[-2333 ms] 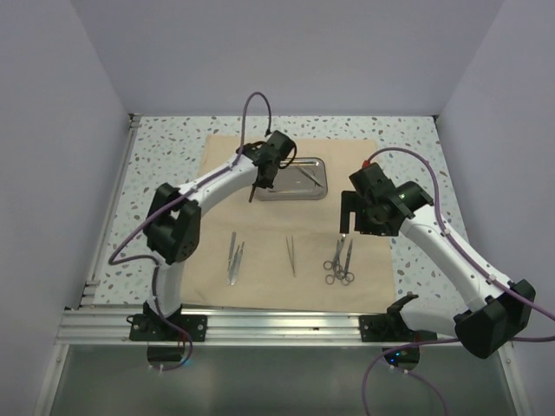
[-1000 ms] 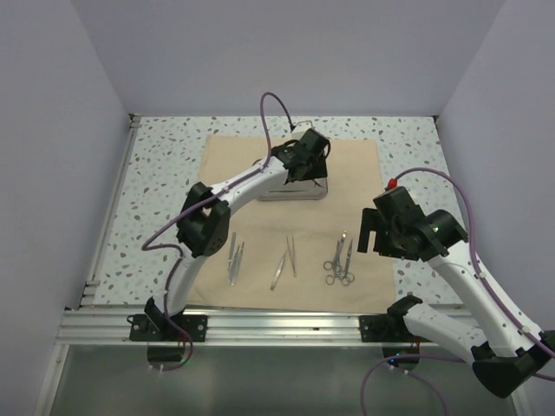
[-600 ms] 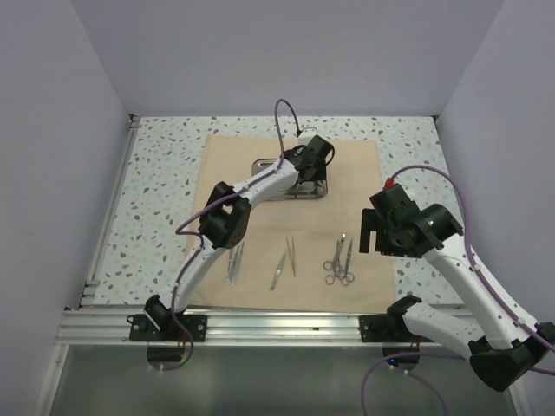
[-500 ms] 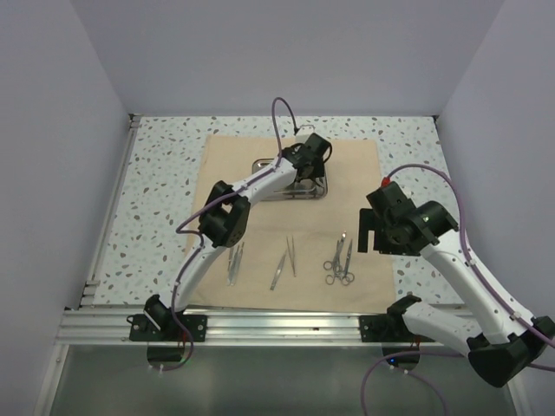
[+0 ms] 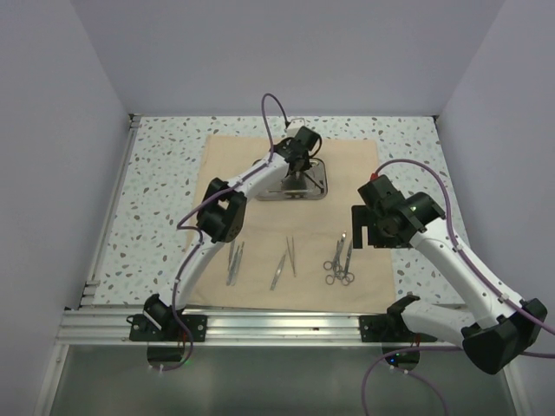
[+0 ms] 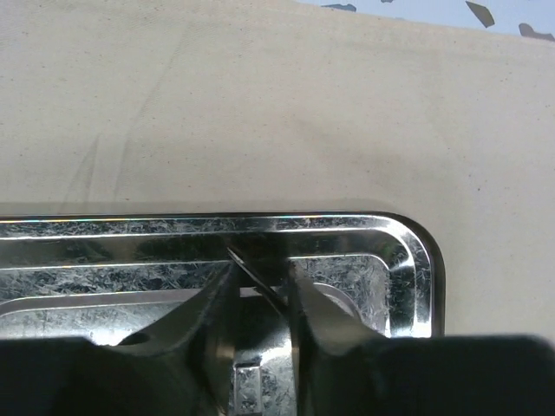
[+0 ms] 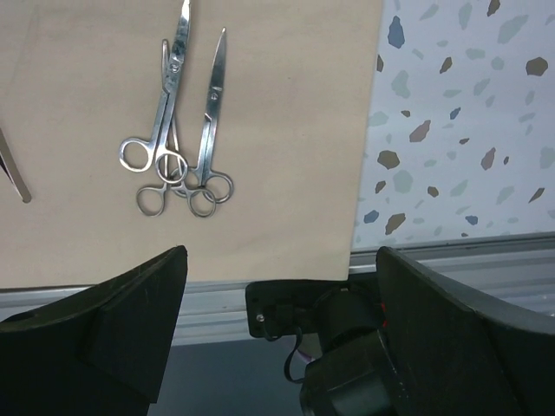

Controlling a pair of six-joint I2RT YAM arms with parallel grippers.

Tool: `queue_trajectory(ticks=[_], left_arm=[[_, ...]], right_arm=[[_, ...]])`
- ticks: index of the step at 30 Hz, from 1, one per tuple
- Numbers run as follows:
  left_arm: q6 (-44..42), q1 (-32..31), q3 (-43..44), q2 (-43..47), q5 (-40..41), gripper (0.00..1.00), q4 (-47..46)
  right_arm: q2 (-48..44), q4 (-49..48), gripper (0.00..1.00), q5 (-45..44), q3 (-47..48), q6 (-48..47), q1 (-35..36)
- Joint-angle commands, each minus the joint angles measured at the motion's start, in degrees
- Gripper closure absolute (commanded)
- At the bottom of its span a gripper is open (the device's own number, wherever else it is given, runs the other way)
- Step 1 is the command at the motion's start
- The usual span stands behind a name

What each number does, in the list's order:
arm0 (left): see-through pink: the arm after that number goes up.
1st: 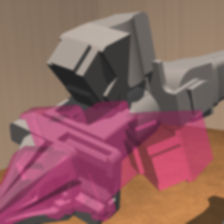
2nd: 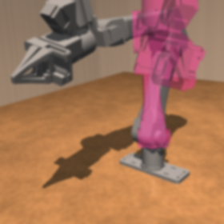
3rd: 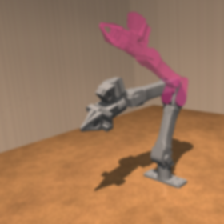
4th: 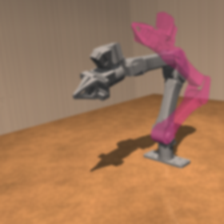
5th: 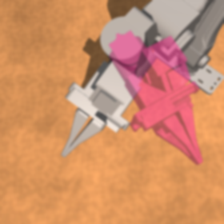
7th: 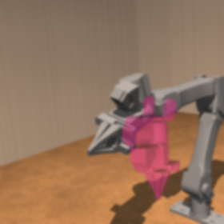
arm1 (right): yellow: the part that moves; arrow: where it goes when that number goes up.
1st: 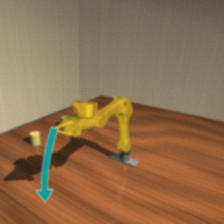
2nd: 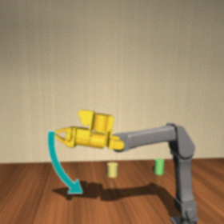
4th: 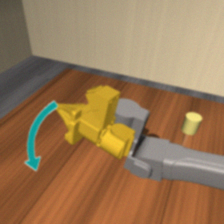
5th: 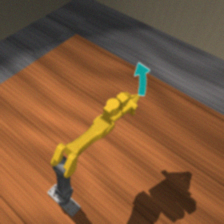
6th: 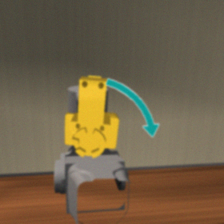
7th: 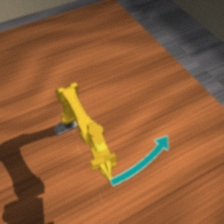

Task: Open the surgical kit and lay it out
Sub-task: Pick up the medical item from the container, then place the medical item in the surgical kit.

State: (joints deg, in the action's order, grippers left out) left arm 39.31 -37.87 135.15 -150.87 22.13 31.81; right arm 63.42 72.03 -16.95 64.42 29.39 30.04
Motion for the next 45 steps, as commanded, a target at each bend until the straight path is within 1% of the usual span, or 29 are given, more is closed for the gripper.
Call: queue_trajectory(ticks=[1, 2, 3, 6, 12, 15, 16, 19, 21, 22, 23, 24, 25, 26, 28, 29, 31, 32, 35, 36, 39, 45], left_arm=[[-1.43, 0.07, -0.06, -2.85, -4.11, 0.75, 2.99], [-1.52, -0.01, -0.15, -2.85, -4.55, 0.81, 3.17], [-1.78, 0.07, -0.15, -2.68, -4.73, 0.92, 3.34], [-2.57, 0.16, -1.03, -1.45, -4.99, 1.00, 3.43], [-4.50, 1.04, -4.89, 6.71, -4.47, 1.00, 3.43], [-6.00, 1.74, -7.09, 12.78, -4.55, 1.00, 3.96], [-6.26, 1.66, -7.62, 16.27, -4.55, 1.00, 4.39], [-6.35, 1.48, -12.35, 21.91, -6.39, 1.00, 5.10], [-6.00, 0.78, -18.59, 28.06, -7.36, 1.00, 5.80], [-5.65, -0.35, -21.39, 32.87, -7.19, 1.00, 5.89], [-4.78, -1.06, -27.86, 35.44, -6.93, 1.00, 5.46], [-4.16, -1.85, -31.49, 37.99, -6.93, 1.00, 5.02], [-3.37, -3.69, -35.10, 42.98, -6.75, 1.00, 4.58], [-1.54, -4.75, -42.27, 45.37, -6.49, 1.00, 3.79], [0.76, -8.26, -49.16, 51.34, -6.14, 1.00, 3.17], [3.81, -9.32, -55.72, 53.12, -5.96, 1.00, 2.21], [6.99, -12.57, -62.08, 57.24, -6.74, 1.00, 0.28], [10.05, -13.54, -67.77, 58.31, -7.36, 1.00, -1.99], [15.42, -16.27, -75.36, 60.95, -7.63, 1.00, -5.78], [16.05, -17.14, -76.52, 61.30, -7.54, 1.00, -6.58], [17.29, -18.29, -78.02, 62.01, -6.40, 1.00, -8.96], [19.22, -19.61, -74.60, 58.41, -4.46, 1.00, -8.70]], right_arm=[[-0.31, -1.45, 0.06, 0.60, 2.11, -1.35, -0.07], [-0.40, -1.45, 0.06, 0.86, 2.11, -1.18, -0.16], [-0.57, -1.45, 0.06, 0.95, 2.02, -1.00, -0.16], [-1.71, -1.19, 0.06, 1.66, 1.41, -0.21, -0.16], [-4.44, -1.10, 0.07, 2.53, 0.88, 1.46, -0.07], [-5.14, -1.63, 0.07, 2.97, 0.97, 2.25, -0.16], [-5.15, -1.98, 0.07, 3.15, 1.23, 2.69, -0.07], [-5.41, -2.51, 0.07, 3.94, 1.84, 3.31, -0.07], [-5.50, -3.03, 0.07, 4.12, 2.11, 3.48, -0.07], [-5.58, -3.30, 0.06, 4.03, 2.46, 3.40, -0.16], [-5.67, -3.39, 0.06, 3.86, 2.64, 3.57, -0.16], [-5.67, -3.39, 0.06, 3.85, 2.81, 3.57, -0.07], [-5.67, -3.47, 0.05, 3.77, 3.16, 3.66, -0.07], [-5.67, -3.47, 0.04, 3.85, 3.25, 3.57, -0.16], [-5.94, -3.48, 0.02, 3.94, 3.60, 3.66, -0.16], [-6.02, -3.47, 0.02, 4.20, 3.69, 3.75, -0.16], [-6.55, -3.30, 0.02, 4.56, 3.87, 3.83, -0.16], [-6.81, -3.04, 0.02, 4.82, 3.87, 4.01, -0.07], [-8.74, -2.16, 0.02, 5.26, 3.60, 4.62, -0.16], [-9.18, -1.98, 0.02, 5.43, 3.34, 4.63, -0.07], [-11.64, -0.84, 0.02, 5.61, 2.29, 5.59, -0.16], [-16.91, 2.41, 0.02, 6.49, -0.44, 7.79, -0.07]])
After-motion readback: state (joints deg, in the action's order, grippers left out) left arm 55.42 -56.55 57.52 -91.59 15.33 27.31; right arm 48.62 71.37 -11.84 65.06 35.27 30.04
